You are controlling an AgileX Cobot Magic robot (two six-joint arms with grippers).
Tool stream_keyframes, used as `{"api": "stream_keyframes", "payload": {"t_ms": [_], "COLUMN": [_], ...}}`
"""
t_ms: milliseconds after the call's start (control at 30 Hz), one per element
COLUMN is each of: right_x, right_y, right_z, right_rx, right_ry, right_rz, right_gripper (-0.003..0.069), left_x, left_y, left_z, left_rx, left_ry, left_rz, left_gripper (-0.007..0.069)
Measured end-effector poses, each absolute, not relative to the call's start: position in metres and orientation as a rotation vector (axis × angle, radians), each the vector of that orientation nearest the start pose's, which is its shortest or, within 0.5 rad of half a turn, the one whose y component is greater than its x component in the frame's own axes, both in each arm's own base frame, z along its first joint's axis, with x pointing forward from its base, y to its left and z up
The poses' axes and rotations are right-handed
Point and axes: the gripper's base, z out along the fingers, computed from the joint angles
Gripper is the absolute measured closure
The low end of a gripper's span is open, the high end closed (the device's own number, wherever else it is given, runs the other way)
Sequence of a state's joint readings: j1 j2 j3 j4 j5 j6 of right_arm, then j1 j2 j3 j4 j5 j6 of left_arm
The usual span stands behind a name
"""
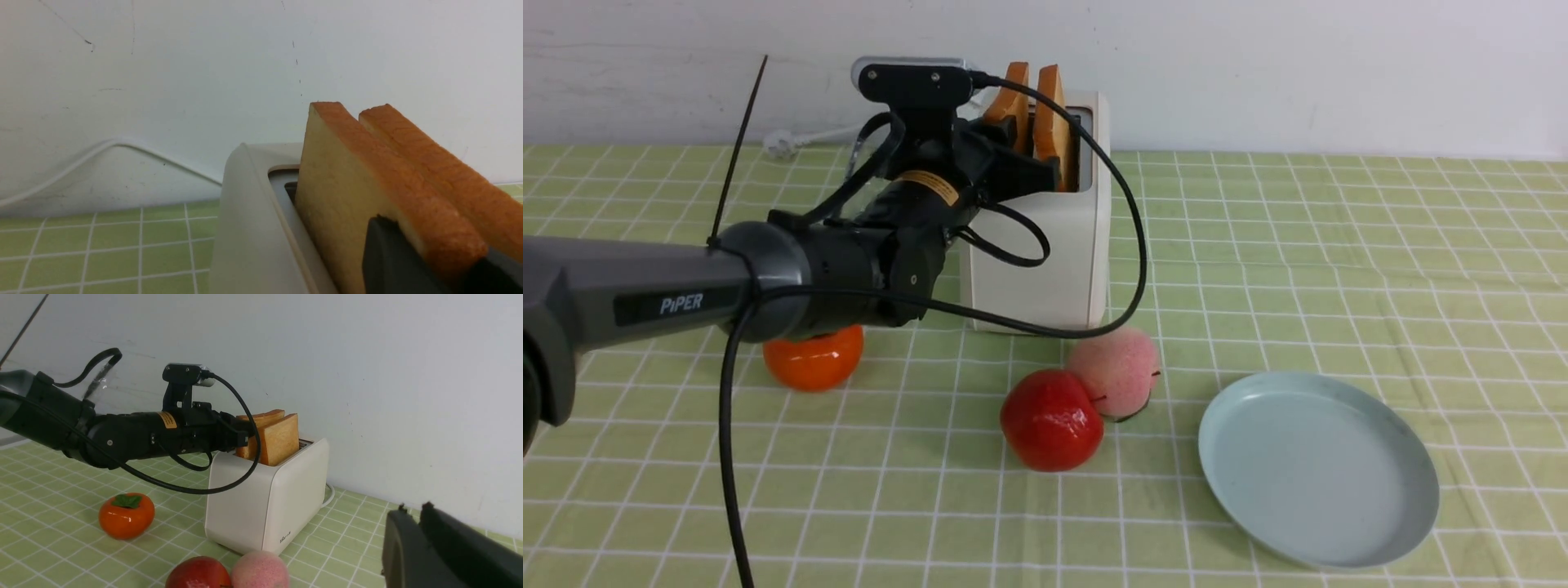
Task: Take toasted bread from bread machine on green coffee tablecloth place on plate.
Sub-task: 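Reach for a toast slice standing in the toaster with the left gripper, then place the slice of bread on the plate with the left gripper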
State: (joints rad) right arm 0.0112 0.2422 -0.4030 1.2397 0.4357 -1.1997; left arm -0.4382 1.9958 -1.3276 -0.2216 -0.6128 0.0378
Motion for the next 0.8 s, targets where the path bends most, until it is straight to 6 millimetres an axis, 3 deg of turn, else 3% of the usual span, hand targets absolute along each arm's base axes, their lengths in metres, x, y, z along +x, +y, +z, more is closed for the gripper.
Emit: {"api": "stream_keyframes", "payload": {"t_ms": [167, 467, 567, 800], "right_x": [0.055, 0.055, 0.055, 0.055], "right_y": [0.037, 0.037, 0.037, 0.037], "right_z": [0.319, 0.319, 0.319, 0.319], "right_rx": [-0.335, -0.335, -0.335, -0.335], "right_ry": [1.451, 1.451, 1.451, 1.451], "right_rz": [0.318, 0.318, 0.318, 0.318], "right_gripper": [0.0593, 0.0592, 0.0592, 0.0592], "left_x": [0.42, 0.402, 0.389, 0.365], "left_y": [-0.185, -0.177, -0.172, -0.165], "left_z": [0.263, 0.317, 0.344, 0.383], "left_rx": [0.141, 0.175, 0.195, 0.23], "left_ry": [1.528, 1.402, 1.35, 1.296], "left_rz": [-0.367, -0.341, -0.333, -0.335], "left_gripper": [0.0534, 0.0534, 0.0534, 0.0534]}}
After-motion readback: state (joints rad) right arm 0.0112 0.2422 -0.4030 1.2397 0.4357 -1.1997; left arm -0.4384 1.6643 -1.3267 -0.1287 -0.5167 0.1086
